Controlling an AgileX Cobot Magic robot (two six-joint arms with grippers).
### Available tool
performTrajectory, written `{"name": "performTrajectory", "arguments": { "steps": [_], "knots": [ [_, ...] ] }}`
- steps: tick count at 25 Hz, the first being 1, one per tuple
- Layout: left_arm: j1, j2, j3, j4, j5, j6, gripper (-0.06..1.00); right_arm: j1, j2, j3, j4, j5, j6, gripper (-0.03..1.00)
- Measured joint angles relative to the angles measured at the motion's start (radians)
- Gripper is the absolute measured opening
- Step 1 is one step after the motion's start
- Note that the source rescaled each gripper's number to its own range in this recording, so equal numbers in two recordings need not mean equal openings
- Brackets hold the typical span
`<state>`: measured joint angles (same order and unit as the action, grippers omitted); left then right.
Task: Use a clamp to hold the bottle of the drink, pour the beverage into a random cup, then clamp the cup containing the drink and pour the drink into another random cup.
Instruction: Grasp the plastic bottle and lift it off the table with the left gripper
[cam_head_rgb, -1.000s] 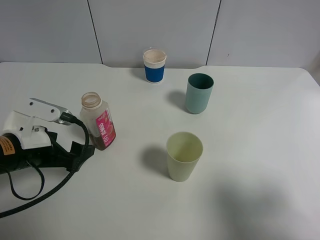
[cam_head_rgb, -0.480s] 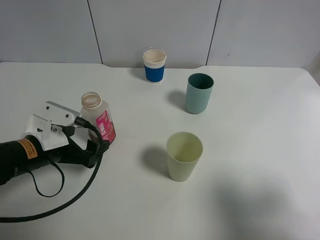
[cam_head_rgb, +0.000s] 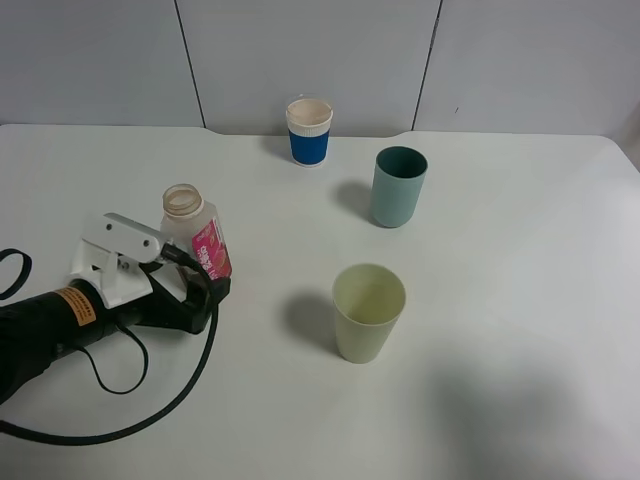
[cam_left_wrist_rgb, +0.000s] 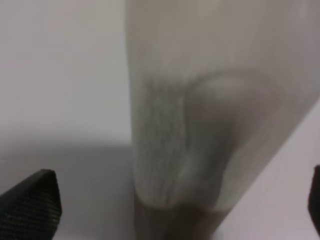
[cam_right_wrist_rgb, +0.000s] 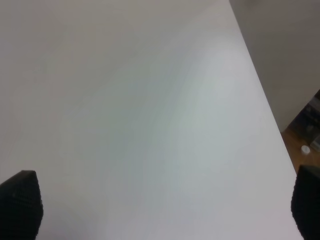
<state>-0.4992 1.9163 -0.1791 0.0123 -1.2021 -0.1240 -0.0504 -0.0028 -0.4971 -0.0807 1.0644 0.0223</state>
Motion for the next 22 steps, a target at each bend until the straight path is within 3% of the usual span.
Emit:
{"name": "performTrajectory", "arguments": {
  "steps": [9, 14, 18, 22],
  "knots": [
    [0.0, 0.062, -0.087, 0.008, -0.007, 0.0, 0.93, 0.0, 0.0, 0.0, 0.0, 0.0, 0.0, 1.0],
    [0.0, 0.072, -0.105, 0.012, -0.007, 0.0, 0.79, 0.0, 0.0, 0.0, 0.0, 0.0, 0.0, 1.0],
    [0.0, 0.072, -0.105, 0.014, -0.007, 0.0, 0.5, 0.0, 0.0, 0.0, 0.0, 0.0, 0.0, 1.0],
    [0.0, 0.072, -0.105, 0.014, -0.007, 0.0, 0.11, 0.0, 0.0, 0.0, 0.0, 0.0, 0.0, 1.0]
  ]
}}
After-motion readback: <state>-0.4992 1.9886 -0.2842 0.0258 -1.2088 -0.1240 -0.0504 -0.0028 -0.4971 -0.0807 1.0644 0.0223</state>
